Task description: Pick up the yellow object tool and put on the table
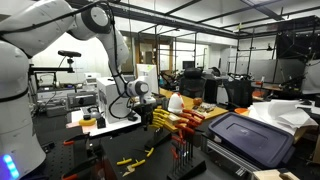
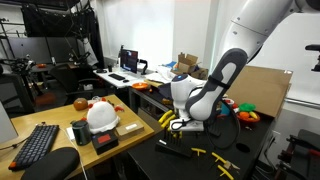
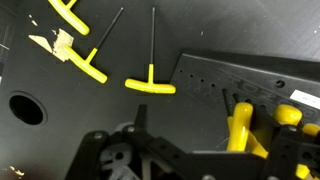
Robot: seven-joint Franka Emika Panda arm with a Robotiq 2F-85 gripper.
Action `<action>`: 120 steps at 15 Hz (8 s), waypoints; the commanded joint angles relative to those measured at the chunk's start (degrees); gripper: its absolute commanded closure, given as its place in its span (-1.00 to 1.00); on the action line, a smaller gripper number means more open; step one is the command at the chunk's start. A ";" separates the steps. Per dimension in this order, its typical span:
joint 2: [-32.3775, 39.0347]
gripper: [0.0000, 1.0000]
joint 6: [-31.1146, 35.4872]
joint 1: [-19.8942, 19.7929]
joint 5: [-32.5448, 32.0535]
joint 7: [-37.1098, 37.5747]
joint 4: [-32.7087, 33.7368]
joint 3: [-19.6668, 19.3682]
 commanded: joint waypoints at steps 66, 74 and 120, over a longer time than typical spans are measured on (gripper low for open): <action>-12.89 0.92 -11.30 -6.19 -5.16 -34.91 -3.04 8.81; -10.13 0.92 -20.80 -18.31 6.90 -59.21 2.28 11.85; 4.00 -0.43 -10.42 -32.03 33.11 -74.59 0.26 15.26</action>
